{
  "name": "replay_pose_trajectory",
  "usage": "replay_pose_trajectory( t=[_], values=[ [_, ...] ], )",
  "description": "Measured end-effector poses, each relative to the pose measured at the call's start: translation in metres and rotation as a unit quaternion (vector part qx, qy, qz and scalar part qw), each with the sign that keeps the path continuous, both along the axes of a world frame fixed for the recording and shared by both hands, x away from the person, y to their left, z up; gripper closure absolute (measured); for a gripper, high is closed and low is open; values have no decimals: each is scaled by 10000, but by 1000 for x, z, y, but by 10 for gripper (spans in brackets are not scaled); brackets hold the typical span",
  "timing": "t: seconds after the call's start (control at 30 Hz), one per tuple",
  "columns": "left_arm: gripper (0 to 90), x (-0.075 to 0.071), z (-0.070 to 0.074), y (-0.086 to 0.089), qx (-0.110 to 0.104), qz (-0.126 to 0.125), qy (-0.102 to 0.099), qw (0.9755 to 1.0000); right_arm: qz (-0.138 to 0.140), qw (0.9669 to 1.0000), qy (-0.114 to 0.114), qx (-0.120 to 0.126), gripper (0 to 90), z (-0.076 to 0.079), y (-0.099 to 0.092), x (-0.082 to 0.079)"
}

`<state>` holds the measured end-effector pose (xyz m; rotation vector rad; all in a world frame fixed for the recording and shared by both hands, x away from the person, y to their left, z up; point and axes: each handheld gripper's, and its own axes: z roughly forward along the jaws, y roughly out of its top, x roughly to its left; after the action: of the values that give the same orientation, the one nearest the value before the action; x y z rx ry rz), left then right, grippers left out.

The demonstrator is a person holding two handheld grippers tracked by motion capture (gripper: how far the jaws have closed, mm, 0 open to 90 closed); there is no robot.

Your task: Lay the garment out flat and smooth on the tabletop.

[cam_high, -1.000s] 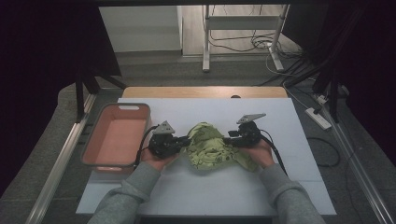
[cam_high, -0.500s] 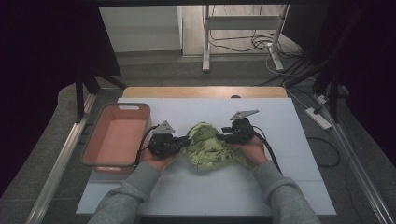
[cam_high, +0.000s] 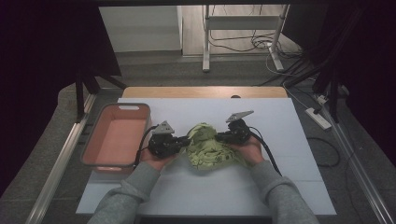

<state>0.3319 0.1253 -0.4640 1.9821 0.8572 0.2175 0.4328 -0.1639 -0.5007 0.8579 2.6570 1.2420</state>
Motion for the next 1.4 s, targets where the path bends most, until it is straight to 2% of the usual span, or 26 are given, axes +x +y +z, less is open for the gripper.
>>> replay_pose_trajectory(
  t=[0.13, 0.33, 0.5, 0.67, 0.83, 1.03, 1.13, 1.2, 1.3, 1.4],
  values=[
    [805, 0, 0, 2, 9, 9, 0, 10000, -30, 9999, -120, 44, 860, 3, -1, -2],
    [801, -1, -2, 5, 18, 30, 12, 10000, -108, 9988, -393, 288, 881, 16, -6, -7],
    [801, -2, -2, 5, 21, 11, 10, 10000, -141, 9963, -594, 605, 890, 31, -11, -12],
    [796, -3, -3, 4, 39, -16, -3, 10000, -162, 9936, -791, 795, 891, 44, -17, -16],
    [789, -4, -2, 4, 29, -50, -38, 10000, -117, 9884, -1088, 1053, 891, 66, -20, -25],
    [784, -8, 1, 3, -35, -159, -171, 9997, 68, 9798, -1507, 1315, 891, 97, -16, -45],
    [767, -9, 1, 2, 11, -154, -162, 9997, 119, 9803, -1490, 1288, 891, 97, -13, -48],
    [724, -9, 0, 2, 41, -152, -167, 9997, 143, 9818, -1433, 1236, 891, 94, -10, -47],
    [612, -9, 0, 1, 99, -106, -213, 9997, 123, 9835, -1342, 1209, 892, 88, -10, -44],
    [498, -10, 1, 2, 56, -44, -321, 9995, 101, 9843, -1289, 1206, 891, 85, -12, -43]
  ],
)
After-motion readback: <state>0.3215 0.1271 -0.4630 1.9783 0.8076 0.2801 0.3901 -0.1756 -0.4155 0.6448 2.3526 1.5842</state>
